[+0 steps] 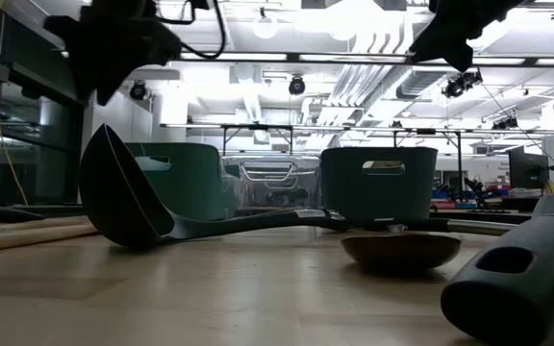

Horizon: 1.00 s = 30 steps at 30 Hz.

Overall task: Pick & Place Kitchen Items
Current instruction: Put the black slotted spatula into the green bin

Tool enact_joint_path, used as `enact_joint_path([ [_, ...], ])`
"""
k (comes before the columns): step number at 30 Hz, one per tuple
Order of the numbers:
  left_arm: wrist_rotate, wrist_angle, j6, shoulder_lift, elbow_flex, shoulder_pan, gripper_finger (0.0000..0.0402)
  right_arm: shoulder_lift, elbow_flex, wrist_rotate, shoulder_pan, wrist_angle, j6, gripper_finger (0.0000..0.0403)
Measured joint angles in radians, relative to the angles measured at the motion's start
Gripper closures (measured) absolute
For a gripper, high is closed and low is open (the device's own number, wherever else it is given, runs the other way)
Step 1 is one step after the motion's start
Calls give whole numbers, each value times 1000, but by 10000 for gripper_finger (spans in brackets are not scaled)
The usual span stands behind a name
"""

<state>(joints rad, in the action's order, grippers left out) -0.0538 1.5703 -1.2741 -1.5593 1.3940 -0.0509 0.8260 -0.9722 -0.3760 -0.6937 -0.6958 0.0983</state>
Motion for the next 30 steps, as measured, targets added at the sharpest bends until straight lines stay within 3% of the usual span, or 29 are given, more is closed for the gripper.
enact_joint_path([
  [5, 55, -2, -166, 0, -82, -89, 230, -3, 0, -27, 0, -7, -24, 291],
  [14, 188, -126, -374, 1, -251, -192, 136, -4, 0, -76, 0, -6, -43, 291],
  [21, 229, -378, -485, 41, -403, -243, 132, -4, 0, -81, 0, -6, -51, 291],
  [30, 191, -407, -668, 178, -508, -319, 133, -4, 0, -102, 0, -6, -52, 291],
])
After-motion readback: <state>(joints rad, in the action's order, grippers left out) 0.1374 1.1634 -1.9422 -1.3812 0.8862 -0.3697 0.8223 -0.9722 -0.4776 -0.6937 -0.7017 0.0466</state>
